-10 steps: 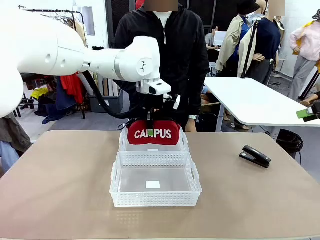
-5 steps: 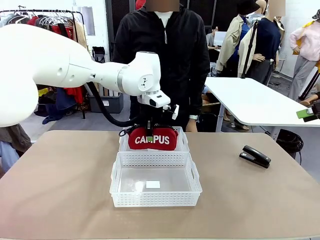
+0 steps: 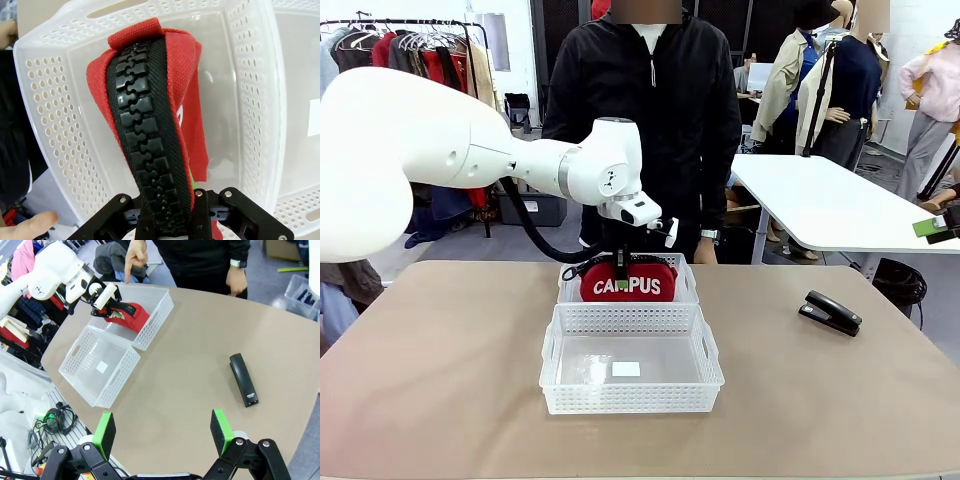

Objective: Distribute items into two baskets.
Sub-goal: Place the picked Pencil pouch into the Organizing basket as instructed by the person.

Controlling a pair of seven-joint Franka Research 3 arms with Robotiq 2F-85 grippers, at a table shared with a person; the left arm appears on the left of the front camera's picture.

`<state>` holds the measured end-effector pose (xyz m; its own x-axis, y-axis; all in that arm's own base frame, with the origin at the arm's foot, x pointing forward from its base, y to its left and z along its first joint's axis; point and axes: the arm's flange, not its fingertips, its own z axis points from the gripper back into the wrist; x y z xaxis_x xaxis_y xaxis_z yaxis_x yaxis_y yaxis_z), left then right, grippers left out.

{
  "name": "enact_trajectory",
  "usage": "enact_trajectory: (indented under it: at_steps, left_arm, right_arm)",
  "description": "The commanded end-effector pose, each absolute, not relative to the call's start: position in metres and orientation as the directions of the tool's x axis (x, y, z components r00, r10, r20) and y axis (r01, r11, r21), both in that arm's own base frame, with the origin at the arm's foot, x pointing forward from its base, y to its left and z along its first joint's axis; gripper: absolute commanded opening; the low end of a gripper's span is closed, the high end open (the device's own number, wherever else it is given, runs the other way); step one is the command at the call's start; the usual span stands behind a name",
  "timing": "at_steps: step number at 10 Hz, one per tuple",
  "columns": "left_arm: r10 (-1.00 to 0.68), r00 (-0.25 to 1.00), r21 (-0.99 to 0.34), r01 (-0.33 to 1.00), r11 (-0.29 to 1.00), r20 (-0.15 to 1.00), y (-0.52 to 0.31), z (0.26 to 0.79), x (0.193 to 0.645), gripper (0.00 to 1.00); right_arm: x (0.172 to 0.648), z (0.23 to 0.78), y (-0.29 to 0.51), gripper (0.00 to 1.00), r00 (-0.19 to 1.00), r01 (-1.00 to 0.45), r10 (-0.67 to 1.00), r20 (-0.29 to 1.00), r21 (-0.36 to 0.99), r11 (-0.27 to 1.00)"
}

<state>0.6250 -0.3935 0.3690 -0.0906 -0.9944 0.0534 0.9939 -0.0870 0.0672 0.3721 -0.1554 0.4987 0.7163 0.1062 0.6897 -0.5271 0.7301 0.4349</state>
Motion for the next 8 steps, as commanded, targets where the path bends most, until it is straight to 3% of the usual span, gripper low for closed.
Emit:
enact_trajectory:
  at_steps: [1,8]
  left_arm:
    - [-0.997,-0.067,0.086,0.994,-0.064,0.029,-0.4,0.369,0.635,0.0]
    - [-0.995,-0.085,0.063,0.995,-0.081,0.059,-0.397,0.355,0.63,0.0]
  right_arm:
    - [0.373,0.499,-0.155,1.0,0.703,-0.54,0.103,0.704,0.434,0.721]
    - [0.373,0.499,-0.155,1.0,0.703,-0.54,0.103,0.704,0.434,0.721]
